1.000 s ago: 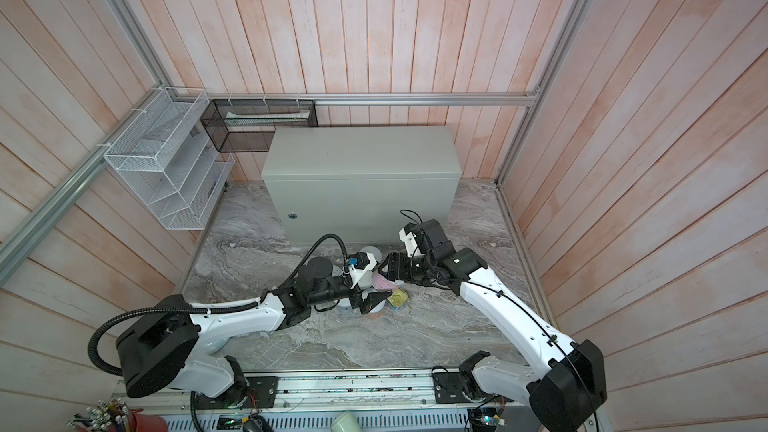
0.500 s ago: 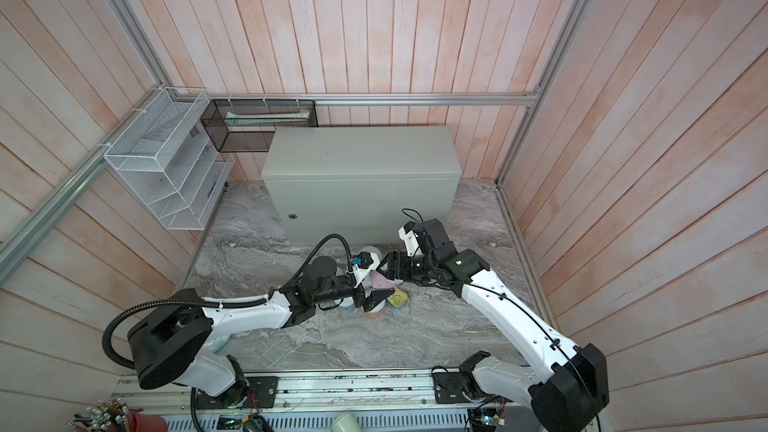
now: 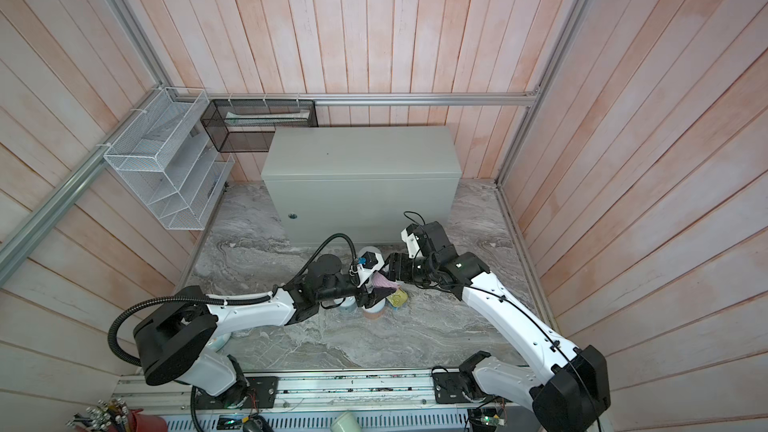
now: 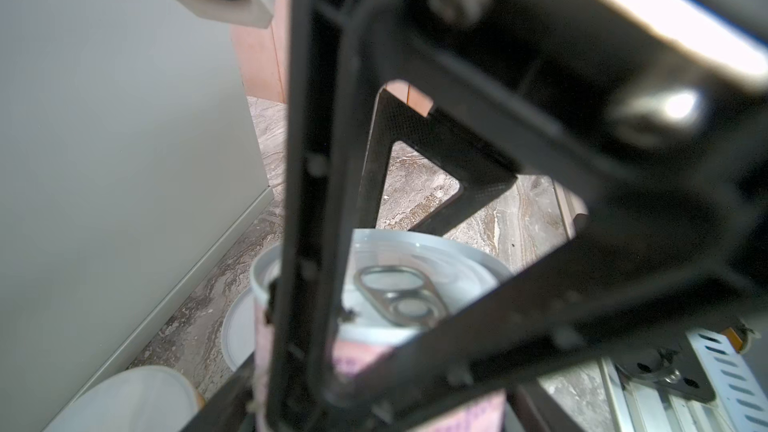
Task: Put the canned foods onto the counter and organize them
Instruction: 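Grasp the pink-labelled can with the left gripper from the right gripper, then lift the pink can with the left gripper while the right gripper opens and withdraws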
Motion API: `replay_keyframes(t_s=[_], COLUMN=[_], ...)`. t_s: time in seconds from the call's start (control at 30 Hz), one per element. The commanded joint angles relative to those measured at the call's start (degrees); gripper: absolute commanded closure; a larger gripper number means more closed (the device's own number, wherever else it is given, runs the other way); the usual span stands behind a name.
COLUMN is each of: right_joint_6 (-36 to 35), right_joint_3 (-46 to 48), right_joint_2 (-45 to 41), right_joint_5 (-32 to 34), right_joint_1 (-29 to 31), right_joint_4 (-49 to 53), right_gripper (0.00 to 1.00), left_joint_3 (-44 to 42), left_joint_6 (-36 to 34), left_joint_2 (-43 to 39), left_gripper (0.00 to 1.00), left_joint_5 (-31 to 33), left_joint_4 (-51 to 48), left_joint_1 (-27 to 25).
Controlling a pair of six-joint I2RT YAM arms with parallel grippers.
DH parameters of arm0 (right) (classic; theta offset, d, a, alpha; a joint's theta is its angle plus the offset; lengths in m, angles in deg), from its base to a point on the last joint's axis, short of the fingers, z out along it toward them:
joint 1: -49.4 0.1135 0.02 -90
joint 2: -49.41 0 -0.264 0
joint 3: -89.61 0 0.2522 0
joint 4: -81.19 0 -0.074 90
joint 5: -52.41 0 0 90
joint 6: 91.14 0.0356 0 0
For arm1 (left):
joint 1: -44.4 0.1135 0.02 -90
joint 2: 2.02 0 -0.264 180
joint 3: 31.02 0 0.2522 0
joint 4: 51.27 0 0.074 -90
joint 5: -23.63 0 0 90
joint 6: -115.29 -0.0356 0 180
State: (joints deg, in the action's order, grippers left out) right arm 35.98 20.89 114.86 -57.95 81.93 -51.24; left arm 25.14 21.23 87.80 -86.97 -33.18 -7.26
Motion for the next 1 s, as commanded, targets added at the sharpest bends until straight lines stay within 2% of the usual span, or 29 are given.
replay_keyframes(t_s=[0.0, 0.27, 0.43, 0.53, 0.67, 0.87, 0.97], right_joint_6=[0.2, -0.7, -0.9, -0.9, -0.8, -1.5, -2.4], right_joint_3=[-0.4, 0.2, 1.0, 1.6, 3.9, 5.1, 5.0], right_joint_2=[-0.9, -2.1, -3.2, -4.6, -7.2, -9.0, -10.2], right_joint_5=[-2.4, -1.4, -0.2, 2.9, 5.3, 7.5, 9.6], right_joint_1=[0.8, 0.8, 0.8, 0.7, 0.7, 0.7, 0.4], right_joint_4=[-3.6, -3.5, -3.5, -3.5, -6.2, -7.3, -7.4], right_gripper=[0.54, 0.29, 0.2, 0.13, 0.09, 0.08, 0.08], left_joint_3=[3.3, 5.6, 6.0, 5.6, 5.6, 6.3, 6.4], left_joint_6=[2.4, 4.8, 6.0, 6.1, 6.0, 5.9, 6.2], left_joint_2=[-0.1, 0.4, 0.1, -0.6, -1.4, -3.3, -5.6], left_gripper=[0.36, 0.42, 0.44, 0.44, 0.44, 0.44, 0.44], left_joint_5=[0.3, 1.9, 4.9, 6.1, 7.2, 9.0, 12.0], left_joint_4=[0.7, -0.7, -1.2, -1.3, -1.4, -4.1, -5.9], left_joint_1=[-0.2, -0.2, -0.2, -0.2, -0.2, -0.3, -0.2])
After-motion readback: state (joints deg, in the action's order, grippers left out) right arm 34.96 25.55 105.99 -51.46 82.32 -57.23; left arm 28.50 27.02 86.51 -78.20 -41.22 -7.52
